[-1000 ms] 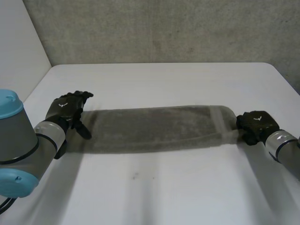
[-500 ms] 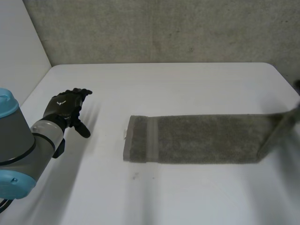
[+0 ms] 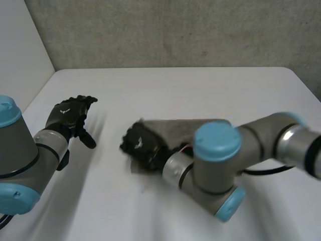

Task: Fold the towel.

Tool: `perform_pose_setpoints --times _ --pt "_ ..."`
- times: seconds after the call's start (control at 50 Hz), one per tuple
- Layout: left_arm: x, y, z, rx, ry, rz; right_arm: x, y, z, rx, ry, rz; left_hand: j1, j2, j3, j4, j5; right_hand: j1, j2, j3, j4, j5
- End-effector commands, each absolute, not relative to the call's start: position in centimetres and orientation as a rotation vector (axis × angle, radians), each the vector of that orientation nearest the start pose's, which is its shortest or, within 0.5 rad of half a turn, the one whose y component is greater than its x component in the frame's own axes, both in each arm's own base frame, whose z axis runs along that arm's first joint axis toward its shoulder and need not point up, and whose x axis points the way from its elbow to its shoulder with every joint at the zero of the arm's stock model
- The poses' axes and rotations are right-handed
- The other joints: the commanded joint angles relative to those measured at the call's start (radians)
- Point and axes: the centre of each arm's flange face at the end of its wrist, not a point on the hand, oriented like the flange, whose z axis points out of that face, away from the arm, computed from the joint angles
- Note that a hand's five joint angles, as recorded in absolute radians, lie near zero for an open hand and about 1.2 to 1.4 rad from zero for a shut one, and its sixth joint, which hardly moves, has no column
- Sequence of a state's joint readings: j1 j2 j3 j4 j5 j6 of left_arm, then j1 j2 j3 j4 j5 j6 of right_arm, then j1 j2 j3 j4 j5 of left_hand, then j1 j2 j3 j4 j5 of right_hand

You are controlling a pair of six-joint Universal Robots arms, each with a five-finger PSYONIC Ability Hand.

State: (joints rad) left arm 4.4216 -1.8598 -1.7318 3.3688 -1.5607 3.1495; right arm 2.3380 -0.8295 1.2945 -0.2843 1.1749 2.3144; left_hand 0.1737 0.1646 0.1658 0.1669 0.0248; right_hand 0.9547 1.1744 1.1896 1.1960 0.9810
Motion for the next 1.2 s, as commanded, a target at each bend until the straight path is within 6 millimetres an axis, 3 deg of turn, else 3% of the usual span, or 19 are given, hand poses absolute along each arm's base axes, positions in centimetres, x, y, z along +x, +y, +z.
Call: perform_pose_setpoints --times 0.02,0.04,0.06,0.08,0.1,0.22,0.32,0.48,0.58,0.74,0.76,0.82,0.86,0.88,0.9,1.04,1.14,1.18,1.2 --pt "-22.5 -27.8 18.9 0.420 2.579 -2.064 41.4 -17.1 10.9 -1.873 1.311 -1.706 0.001 0.010 0.009 0.008 -0.025 0.126 -0.094 -0.109 -0.116 -0.075" --pt "-22.6 -27.8 18.9 0.432 2.576 -2.067 41.2 -17.3 11.3 -1.870 1.323 -1.713 0.001 0.010 0.009 0.008 -0.025 -0.319 -0.539 -0.554 -0.560 -0.520" --pt "-22.6 -27.8 18.9 0.432 2.576 -2.067 41.2 -17.3 11.3 -1.870 1.323 -1.713 0.001 0.010 0.009 0.008 -0.025 -0.324 -0.543 -0.558 -0.565 -0.524" --pt "-22.8 -27.7 19.0 0.438 2.575 -2.072 41.1 -17.5 12.0 -1.858 1.333 -1.726 0.001 0.010 0.009 0.008 -0.025 -0.704 -0.924 -0.939 -0.946 -0.905" --pt "-23.0 -27.7 19.2 0.445 2.570 -2.084 41.0 -17.7 13.4 -1.840 1.334 -1.763 0.001 0.010 0.009 0.008 -0.025 -0.780 -1.000 -1.015 -1.021 -0.981" --pt "-23.8 -28.0 20.3 0.468 2.534 -2.149 39.5 -19.8 17.4 -1.675 1.453 -1.870 0.005 0.014 0.012 0.011 -0.021 -0.780 -1.000 -1.015 -1.021 -0.981" --pt "-26.4 -27.7 21.9 0.551 2.495 -2.255 35.5 -22.4 21.5 -1.290 1.658 -1.861 0.013 0.022 0.021 0.020 -0.012 -0.780 -1.000 -1.015 -1.021 -0.981" --pt "-30.8 -26.9 20.1 0.712 2.551 -2.249 28.6 -25.0 19.1 -1.044 1.998 -1.714 0.016 0.025 0.024 0.023 -0.009 -0.780 -1.000 -1.015 -1.021 -0.981" --pt "-34.1 -25.7 16.8 0.808 2.608 -2.155 24.9 -25.6 16.8 -0.987 2.164 -1.662 0.019 0.028 0.027 0.026 -0.006 -0.780 -1.000 -1.015 -1.021 -0.981" --pt "-33.8 -26.3 12.9 0.752 2.569 -1.915 20.9 -26.0 13.7 -1.008 2.324 -1.601 0.016 0.025 0.024 0.023 -0.009 -0.780 -1.000 -1.015 -1.021 -0.981" --pt "-33.8 -26.3 12.9 0.752 2.569 -1.914 20.4 -26.4 13.3 -1.017 2.333 -1.609 0.016 0.025 0.024 0.023 -0.009 -0.599 -0.818 -0.834 -0.840 -0.800" --pt "-33.7 -25.8 12.5 0.751 2.544 -1.867 19.9 -26.8 12.7 -1.014 2.337 -1.618 0.013 0.022 0.021 0.020 -0.012 -0.338 -0.558 -0.573 -0.580 -0.539" --pt "-33.7 -25.3 12.3 0.759 2.548 -1.845 19.8 -27.6 12.3 -1.024 2.309 -1.658 0.010 0.020 0.018 0.017 -0.015 0.182 -0.038 -0.053 -0.060 -0.019" --pt "-33.7 -25.3 12.3 0.759 2.548 -1.845 19.8 -27.6 12.3 -1.024 2.308 -1.658 0.010 0.020 0.018 0.017 -0.015 0.184 -0.035 -0.051 -0.057 -0.017" --pt "-33.8 -24.8 12.3 0.774 2.553 -1.837 19.9 -27.9 12.4 -1.027 2.292 -1.681 0.010 0.020 0.018 0.017 -0.015 0.434 0.215 0.199 0.193 0.233" --pt "-34.1 -22.8 13.5 0.817 2.550 -1.861 20.4 -29.5 14.2 -1.035 2.225 -1.804 0.002 0.011 0.010 0.008 -0.024 0.442 0.222 0.207 0.200 0.241" --pt "-33.6 -22.3 16.5 0.783 2.519 -1.951 24.4 -28.6 17.1 -1.130 2.032 -1.883 0.002 0.011 0.010 0.008 -0.024 0.442 0.222 0.207 0.200 0.241" --pt "-33.0 -22.1 18.9 0.741 2.487 -2.026 28.2 -26.8 19.5 -1.200 1.860 -1.931 0.002 0.011 0.010 0.008 -0.024 0.442 0.222 0.207 0.200 0.241" --pt "-33.0 -22.1 18.9 0.740 2.487 -2.026 28.2 -26.8 19.5 -1.201 1.859 -1.931 0.002 0.011 0.010 0.008 -0.024 0.442 0.222 0.207 0.200 0.241"
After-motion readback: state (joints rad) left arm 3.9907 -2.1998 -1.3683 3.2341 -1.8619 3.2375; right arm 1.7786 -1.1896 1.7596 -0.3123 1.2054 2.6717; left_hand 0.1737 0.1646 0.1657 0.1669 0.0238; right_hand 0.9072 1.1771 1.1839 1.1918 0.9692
